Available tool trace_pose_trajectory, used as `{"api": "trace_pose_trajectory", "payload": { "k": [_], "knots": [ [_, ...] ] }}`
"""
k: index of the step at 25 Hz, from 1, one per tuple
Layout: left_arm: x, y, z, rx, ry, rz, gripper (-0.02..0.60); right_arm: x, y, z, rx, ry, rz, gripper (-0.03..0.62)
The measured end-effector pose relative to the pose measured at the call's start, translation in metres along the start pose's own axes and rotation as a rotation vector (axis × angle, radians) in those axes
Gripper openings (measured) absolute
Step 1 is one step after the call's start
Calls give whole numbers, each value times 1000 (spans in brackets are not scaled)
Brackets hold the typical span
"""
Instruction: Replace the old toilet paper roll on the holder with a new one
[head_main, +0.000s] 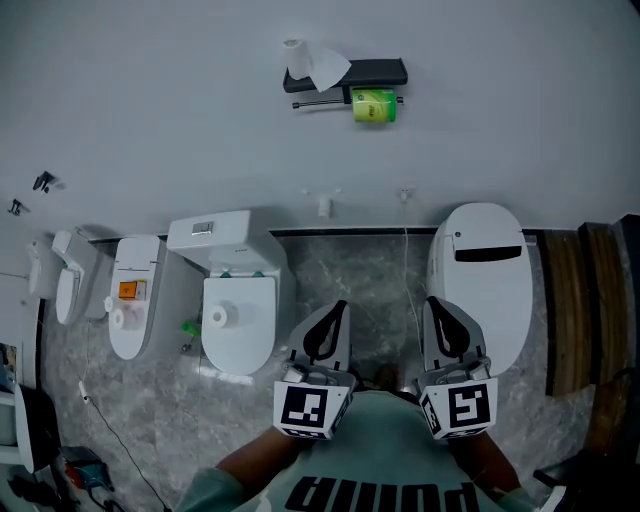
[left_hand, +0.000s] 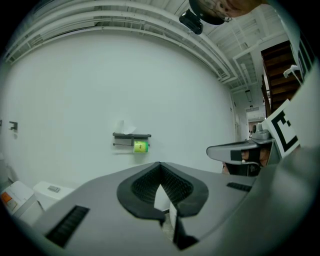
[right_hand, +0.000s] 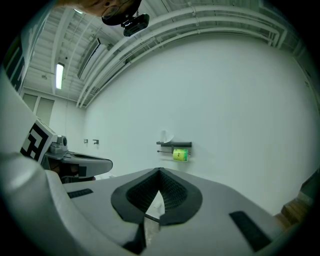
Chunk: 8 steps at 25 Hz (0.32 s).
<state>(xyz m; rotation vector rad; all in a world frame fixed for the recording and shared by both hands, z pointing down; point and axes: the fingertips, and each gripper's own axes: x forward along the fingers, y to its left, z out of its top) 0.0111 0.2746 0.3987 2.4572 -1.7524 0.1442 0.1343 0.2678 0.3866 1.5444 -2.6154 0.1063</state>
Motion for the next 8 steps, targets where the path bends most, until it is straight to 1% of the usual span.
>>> {"api": "trace_pose_trajectory", "payload": {
  "k": [4,8],
  "knots": [
    [3,2,-6,14,28,-4,5,6,1,-4,2,8,6,8],
    [7,4,-3,-4,5,-5,4,11,2,-3,3,11,10,6]
  ]
}}
